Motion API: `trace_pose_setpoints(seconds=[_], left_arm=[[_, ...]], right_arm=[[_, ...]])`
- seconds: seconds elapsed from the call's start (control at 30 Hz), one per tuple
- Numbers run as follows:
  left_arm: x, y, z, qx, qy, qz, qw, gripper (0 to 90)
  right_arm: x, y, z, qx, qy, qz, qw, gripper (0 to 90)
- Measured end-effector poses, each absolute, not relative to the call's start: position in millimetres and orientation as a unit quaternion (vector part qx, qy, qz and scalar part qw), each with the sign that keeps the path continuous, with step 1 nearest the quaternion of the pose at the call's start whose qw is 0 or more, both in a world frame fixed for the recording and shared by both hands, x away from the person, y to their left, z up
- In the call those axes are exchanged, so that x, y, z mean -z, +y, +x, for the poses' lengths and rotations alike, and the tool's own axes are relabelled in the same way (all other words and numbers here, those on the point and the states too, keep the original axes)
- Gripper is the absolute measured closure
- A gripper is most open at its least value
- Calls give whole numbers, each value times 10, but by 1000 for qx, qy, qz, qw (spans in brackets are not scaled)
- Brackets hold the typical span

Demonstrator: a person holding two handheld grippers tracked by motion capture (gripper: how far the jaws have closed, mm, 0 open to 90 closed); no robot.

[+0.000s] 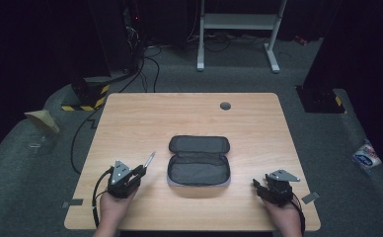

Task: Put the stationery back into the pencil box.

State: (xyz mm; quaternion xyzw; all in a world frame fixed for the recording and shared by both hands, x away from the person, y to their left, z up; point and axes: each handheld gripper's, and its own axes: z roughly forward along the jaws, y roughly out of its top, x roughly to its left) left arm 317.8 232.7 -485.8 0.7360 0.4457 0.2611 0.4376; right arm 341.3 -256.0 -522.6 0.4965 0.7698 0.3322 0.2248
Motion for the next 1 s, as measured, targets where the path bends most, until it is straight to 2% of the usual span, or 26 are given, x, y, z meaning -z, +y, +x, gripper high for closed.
trace_pose_setpoints(seconds=[1.0], left_arm=[[4562, 1816, 3511, -214, 386, 765, 468, 790]], right_arm=[[5226, -2558, 3407, -333, 770, 495, 225, 439]])
